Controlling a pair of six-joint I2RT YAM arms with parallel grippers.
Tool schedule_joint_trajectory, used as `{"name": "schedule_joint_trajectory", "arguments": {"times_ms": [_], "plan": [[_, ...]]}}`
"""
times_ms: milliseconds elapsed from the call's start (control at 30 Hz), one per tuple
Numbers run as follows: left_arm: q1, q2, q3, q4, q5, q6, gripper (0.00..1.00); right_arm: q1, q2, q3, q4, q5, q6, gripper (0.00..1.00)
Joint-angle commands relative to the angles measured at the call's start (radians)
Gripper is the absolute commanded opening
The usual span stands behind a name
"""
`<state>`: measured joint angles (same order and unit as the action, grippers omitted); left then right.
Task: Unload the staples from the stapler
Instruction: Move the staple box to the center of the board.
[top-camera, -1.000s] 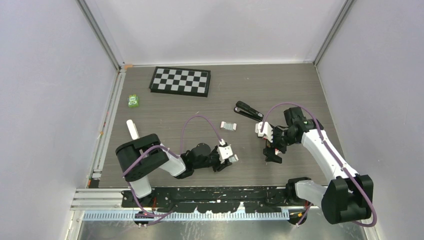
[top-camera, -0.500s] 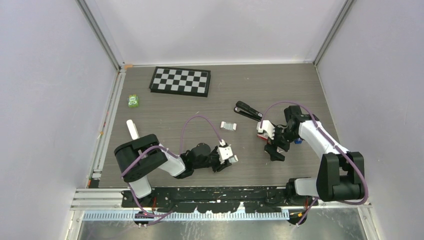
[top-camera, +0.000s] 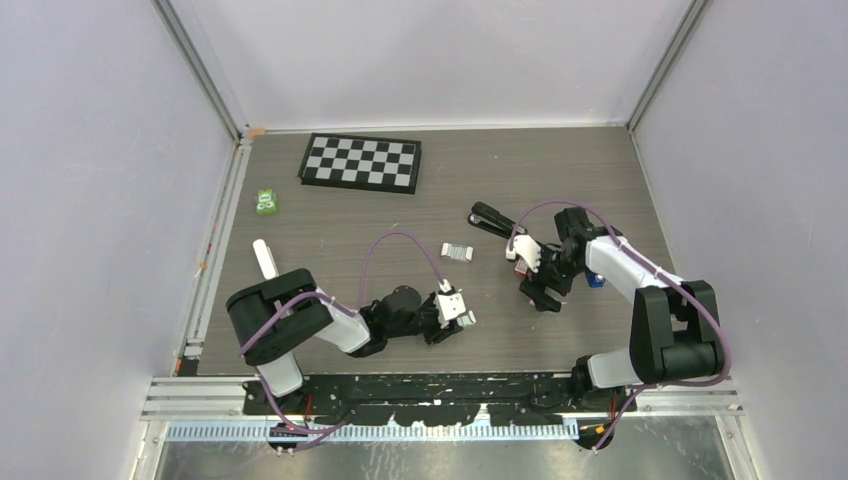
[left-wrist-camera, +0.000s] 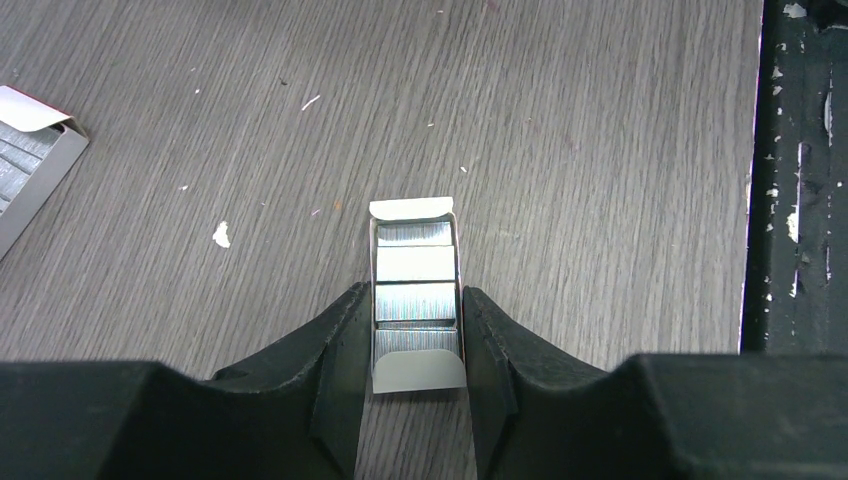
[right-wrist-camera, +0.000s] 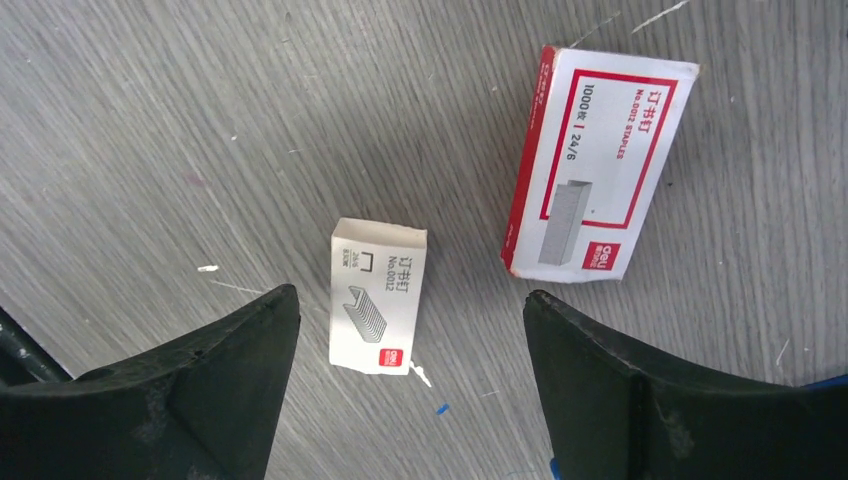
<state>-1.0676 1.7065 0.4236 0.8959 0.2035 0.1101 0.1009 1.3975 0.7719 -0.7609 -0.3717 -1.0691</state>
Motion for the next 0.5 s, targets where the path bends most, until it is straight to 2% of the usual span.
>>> {"name": "schedule_joint_trajectory", "arguments": {"times_ms": [0, 333, 467], "plan": [[-0.005, -0.036, 0.003, 0.012, 0.012, 0.015, 0.39, 0.018, 0.017, 0.000, 0.055, 0.042, 0.031, 0.85], [-0.006, -0.034, -0.003, 0.030, 0.011, 0.019, 0.40, 0.036, 0.034, 0.003, 0.031, 0.038, 0.013, 0.73], [-0.005, -0.030, -0.005, 0.038, 0.010, 0.024, 0.40, 0.045, 0.043, 0.003, 0.008, 0.032, -0.006, 0.72]]}}
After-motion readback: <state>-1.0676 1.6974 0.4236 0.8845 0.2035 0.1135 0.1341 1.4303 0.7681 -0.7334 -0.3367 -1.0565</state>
